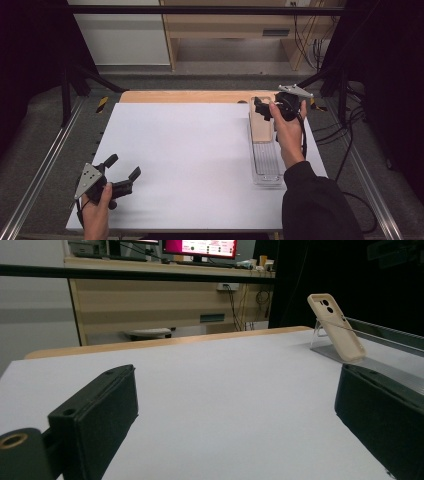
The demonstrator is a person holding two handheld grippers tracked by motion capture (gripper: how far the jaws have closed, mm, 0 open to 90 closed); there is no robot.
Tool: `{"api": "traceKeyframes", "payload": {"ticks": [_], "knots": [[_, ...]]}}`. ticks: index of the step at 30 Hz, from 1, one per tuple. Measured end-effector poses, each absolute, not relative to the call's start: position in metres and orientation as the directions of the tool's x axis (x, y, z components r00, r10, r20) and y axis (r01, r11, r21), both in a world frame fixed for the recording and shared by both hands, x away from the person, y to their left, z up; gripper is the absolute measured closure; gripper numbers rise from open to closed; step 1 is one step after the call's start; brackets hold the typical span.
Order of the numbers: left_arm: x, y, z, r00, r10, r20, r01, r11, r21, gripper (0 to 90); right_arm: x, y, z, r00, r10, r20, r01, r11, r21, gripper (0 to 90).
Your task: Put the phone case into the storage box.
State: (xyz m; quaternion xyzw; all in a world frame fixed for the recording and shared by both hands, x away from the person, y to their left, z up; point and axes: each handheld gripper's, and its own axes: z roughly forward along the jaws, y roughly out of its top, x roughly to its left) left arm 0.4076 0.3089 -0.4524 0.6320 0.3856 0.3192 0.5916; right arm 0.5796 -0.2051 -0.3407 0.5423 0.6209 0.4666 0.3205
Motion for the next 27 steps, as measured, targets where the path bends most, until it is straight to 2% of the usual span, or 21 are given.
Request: {"api": "traceKeyframes", "payload": {"ticks": [27], "knots": [[0.405, 0.306, -0.454, 0.509, 0.86, -0.041, 0.118, -0.022, 0.993, 3.2, 0.553, -0.224, -0.32, -0.274, 0.955, 0.114, 0.287, -0.032, 0.957, 6.2]]}}
